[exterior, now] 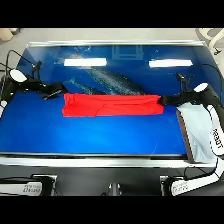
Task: Fold the shirts.
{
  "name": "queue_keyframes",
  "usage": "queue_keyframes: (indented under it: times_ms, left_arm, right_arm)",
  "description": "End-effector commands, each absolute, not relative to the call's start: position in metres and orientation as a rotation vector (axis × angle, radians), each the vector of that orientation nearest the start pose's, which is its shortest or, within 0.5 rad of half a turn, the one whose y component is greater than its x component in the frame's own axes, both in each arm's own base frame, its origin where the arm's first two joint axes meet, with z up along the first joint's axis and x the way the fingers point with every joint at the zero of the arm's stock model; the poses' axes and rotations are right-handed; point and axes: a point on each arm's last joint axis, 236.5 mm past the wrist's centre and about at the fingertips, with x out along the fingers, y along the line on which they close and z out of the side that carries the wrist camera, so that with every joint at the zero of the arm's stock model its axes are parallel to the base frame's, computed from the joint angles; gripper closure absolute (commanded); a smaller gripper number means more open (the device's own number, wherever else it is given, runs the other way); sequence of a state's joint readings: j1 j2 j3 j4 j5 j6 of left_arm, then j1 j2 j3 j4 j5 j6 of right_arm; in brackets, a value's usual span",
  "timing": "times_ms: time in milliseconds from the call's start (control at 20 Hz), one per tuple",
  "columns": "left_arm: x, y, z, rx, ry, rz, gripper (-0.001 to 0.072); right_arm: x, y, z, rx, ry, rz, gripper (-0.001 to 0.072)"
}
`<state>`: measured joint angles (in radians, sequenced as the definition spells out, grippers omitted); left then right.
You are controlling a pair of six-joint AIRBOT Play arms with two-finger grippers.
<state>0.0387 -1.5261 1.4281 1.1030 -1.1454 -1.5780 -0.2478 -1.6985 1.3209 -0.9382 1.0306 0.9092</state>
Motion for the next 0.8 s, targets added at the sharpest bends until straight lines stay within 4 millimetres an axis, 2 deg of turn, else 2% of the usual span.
queue_keyframes:
  times_ms: [0,150,350,400,450,500,550,600,650,750]
  left_arm:
    - [0.456,-0.092,0.047,-0.429,1.177,-0.250,0.0058]
    - [0.453,-0.106,0.051,-0.409,1.175,-0.280,0.0058]
    - [0.449,-0.124,0.050,-0.387,1.185,-0.312,0.0058]
    - [0.448,-0.128,0.049,-0.383,1.188,-0.320,0.0058]
    - [0.446,-0.132,0.048,-0.377,1.193,-0.329,0.0064]
    - [0.445,-0.137,0.047,-0.370,1.199,-0.337,0.0143]
    - [0.443,-0.144,0.045,-0.363,1.205,-0.349,0.0347]
    - [0.444,-0.151,0.042,-0.357,1.206,-0.359,0.0567]
    - [0.445,-0.160,0.039,-0.352,1.201,-0.372,0.0677]
    - [0.449,-0.192,0.031,-0.374,1.192,-0.419,0.0679]
  right_arm:
    - [0.477,0.033,-0.075,0.388,1.153,0.455,0.0033]
    - [0.470,0.050,-0.089,0.402,1.215,0.459,0.0034]
    - [0.466,0.069,-0.092,0.391,1.239,0.483,0.0044]
    - [0.464,0.070,-0.093,0.382,1.248,0.486,0.0100]
    - [0.460,0.073,-0.093,0.380,1.262,0.499,0.0294]
    - [0.459,0.075,-0.092,0.387,1.266,0.506,0.0606]
    - [0.459,0.078,-0.089,0.400,1.260,0.516,0.0697]
    - [0.460,0.079,-0.080,0.395,1.245,0.530,0.0695]
    - [0.463,0.079,-0.069,0.378,1.221,0.539,0.0696]
    - [0.470,0.079,-0.036,0.345,1.150,0.545,0.0696]
